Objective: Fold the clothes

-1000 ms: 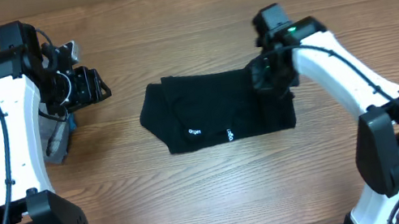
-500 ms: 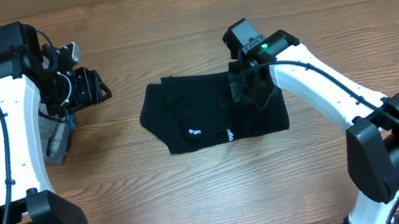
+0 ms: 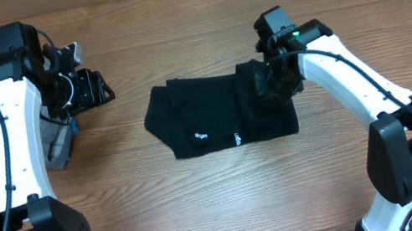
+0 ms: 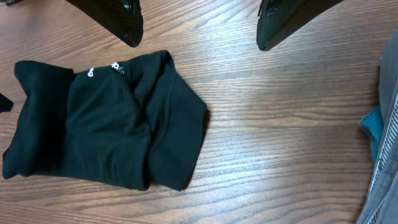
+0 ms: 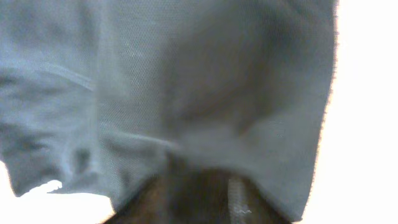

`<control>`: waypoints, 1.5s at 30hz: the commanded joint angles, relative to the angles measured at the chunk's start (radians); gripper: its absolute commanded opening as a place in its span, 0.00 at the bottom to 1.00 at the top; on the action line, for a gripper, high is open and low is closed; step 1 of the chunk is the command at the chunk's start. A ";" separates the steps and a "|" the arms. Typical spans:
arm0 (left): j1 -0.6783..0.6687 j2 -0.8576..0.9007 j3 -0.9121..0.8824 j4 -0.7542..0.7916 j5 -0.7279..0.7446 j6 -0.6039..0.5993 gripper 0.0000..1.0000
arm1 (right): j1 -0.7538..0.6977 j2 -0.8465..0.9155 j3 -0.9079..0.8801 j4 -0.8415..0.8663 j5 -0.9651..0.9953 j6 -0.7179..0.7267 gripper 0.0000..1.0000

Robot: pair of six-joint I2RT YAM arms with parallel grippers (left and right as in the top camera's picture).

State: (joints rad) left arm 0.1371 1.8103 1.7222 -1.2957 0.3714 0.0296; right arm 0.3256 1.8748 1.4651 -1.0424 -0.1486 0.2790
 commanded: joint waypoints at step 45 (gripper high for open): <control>-0.008 0.007 0.021 -0.011 0.014 0.054 0.63 | 0.039 -0.081 -0.090 0.166 -0.239 0.114 0.04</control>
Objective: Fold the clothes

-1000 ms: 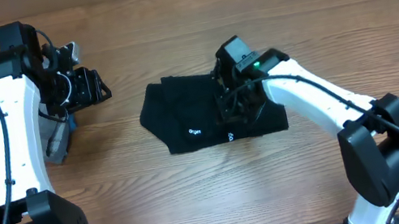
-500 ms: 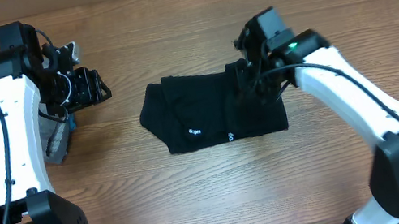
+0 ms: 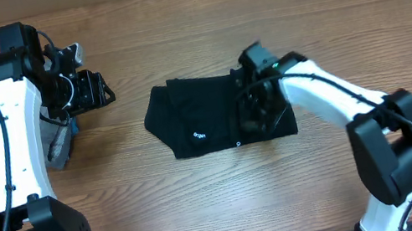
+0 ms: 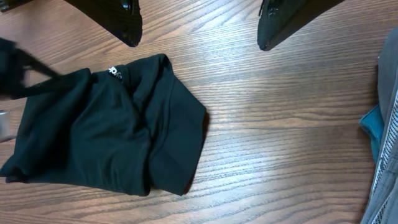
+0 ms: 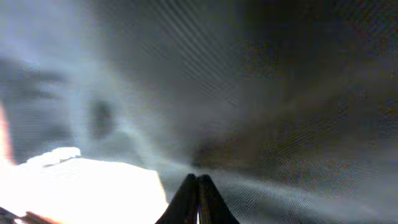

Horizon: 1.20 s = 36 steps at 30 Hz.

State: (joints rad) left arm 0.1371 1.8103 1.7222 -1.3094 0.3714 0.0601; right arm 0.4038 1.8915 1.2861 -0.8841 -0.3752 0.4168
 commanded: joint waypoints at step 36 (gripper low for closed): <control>-0.160 0.008 -0.200 0.111 0.050 -0.077 0.79 | -0.166 -0.012 0.137 0.089 -0.138 -0.057 0.08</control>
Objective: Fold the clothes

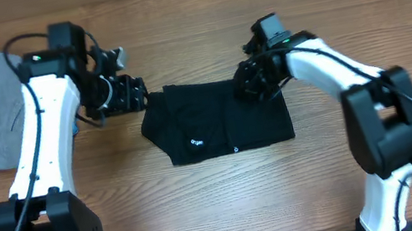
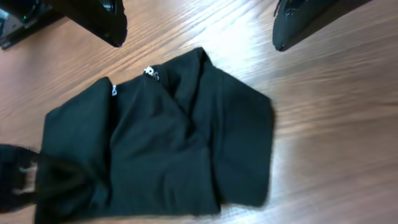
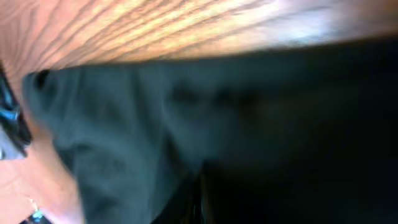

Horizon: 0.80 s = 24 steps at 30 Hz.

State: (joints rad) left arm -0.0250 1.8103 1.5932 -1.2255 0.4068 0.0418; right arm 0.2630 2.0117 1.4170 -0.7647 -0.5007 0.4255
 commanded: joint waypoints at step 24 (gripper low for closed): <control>0.059 0.083 -0.460 0.603 0.040 -0.090 1.00 | -0.006 -0.186 -0.073 -0.229 0.081 -0.138 0.08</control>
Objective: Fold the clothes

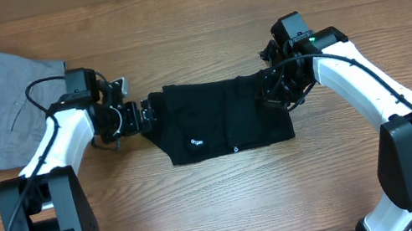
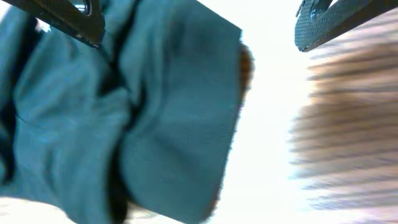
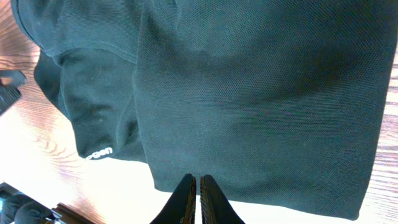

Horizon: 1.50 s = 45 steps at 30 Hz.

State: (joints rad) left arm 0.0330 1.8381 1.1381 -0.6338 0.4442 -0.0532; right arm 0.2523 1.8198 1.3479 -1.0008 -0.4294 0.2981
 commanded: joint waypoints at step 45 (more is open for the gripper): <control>0.145 0.303 -0.004 -0.212 0.200 0.257 0.75 | 0.006 0.010 -0.039 0.014 0.164 0.077 0.04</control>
State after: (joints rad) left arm 0.1726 2.0651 1.1778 -0.8539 0.9085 0.1524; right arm 0.2523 1.8198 1.3365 -0.9981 -0.3256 0.3340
